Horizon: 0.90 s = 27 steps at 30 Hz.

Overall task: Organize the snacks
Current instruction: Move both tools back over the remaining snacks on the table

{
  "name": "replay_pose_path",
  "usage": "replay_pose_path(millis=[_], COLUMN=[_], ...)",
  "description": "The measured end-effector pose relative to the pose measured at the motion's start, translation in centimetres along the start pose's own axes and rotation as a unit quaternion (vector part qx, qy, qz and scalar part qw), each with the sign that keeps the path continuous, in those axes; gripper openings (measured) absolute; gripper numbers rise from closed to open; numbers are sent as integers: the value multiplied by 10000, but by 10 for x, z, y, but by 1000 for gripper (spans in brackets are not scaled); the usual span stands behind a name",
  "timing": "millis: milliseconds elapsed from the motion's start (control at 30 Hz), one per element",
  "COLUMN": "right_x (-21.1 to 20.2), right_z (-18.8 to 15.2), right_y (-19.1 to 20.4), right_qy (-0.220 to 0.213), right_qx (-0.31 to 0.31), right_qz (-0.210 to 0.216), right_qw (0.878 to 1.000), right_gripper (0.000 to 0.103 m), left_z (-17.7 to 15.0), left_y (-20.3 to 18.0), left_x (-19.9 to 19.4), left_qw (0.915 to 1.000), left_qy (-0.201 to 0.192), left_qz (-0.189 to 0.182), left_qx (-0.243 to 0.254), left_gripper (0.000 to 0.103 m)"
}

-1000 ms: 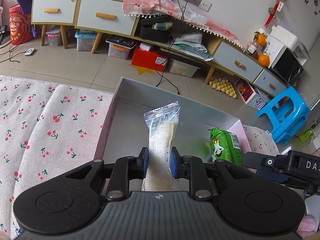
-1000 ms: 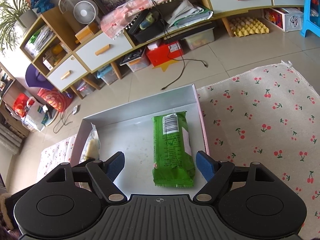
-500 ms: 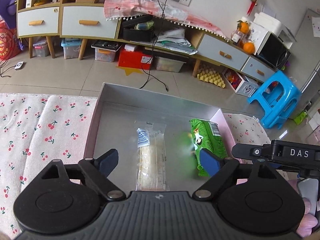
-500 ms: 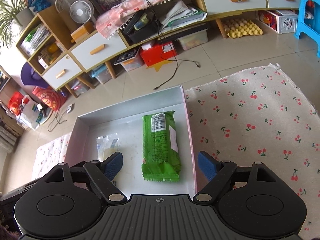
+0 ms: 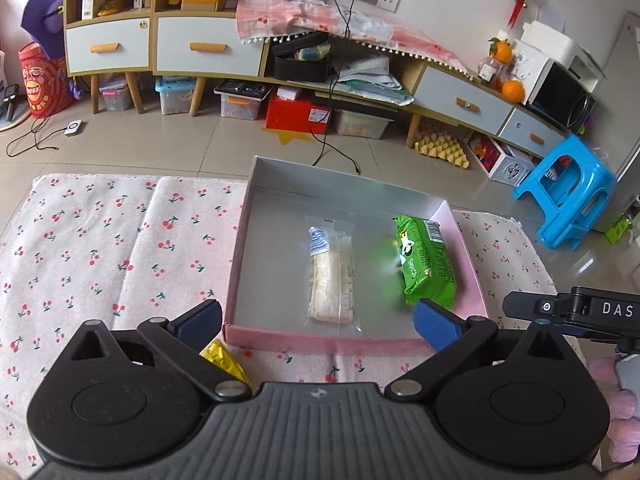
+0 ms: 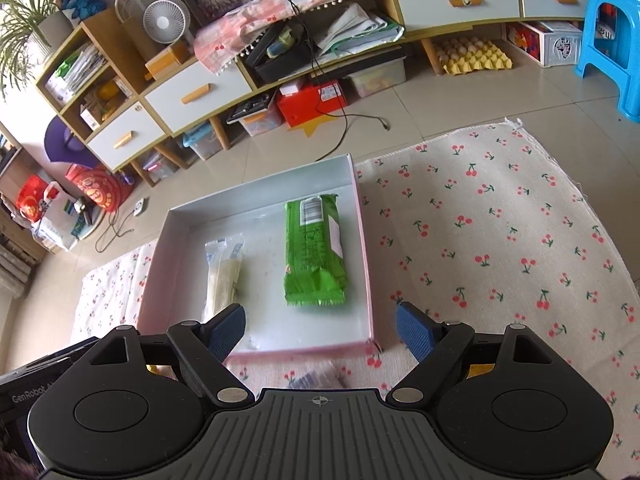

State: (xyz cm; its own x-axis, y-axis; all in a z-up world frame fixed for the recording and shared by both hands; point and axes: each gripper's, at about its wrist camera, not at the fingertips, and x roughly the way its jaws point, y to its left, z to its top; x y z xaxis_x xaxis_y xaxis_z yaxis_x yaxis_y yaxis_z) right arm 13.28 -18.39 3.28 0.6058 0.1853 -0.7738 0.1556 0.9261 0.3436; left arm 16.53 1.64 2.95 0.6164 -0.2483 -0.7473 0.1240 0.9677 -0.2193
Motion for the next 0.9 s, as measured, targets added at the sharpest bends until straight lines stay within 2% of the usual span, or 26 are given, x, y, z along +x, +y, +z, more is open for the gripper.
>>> replay_pose_path(millis=[300,633,900], right_x=[-20,-22,-20], right_z=[-23,-55,-72], right_y=[11,14,5], right_qy=[147,212,329], right_qx=[-124,-348,-522], right_qz=[-48,-14,-18], right_qw=[9998,9992,9981], right_gripper=[84,85,85], left_z=[-19,-47,-69], left_y=[3,14,26], left_x=[-24,-35,-40], left_qw=[9992,9987,9968], left_qy=[94,87,104], left_qz=[373,474,599], left_qx=[144,179,524], left_gripper=[102,102,102])
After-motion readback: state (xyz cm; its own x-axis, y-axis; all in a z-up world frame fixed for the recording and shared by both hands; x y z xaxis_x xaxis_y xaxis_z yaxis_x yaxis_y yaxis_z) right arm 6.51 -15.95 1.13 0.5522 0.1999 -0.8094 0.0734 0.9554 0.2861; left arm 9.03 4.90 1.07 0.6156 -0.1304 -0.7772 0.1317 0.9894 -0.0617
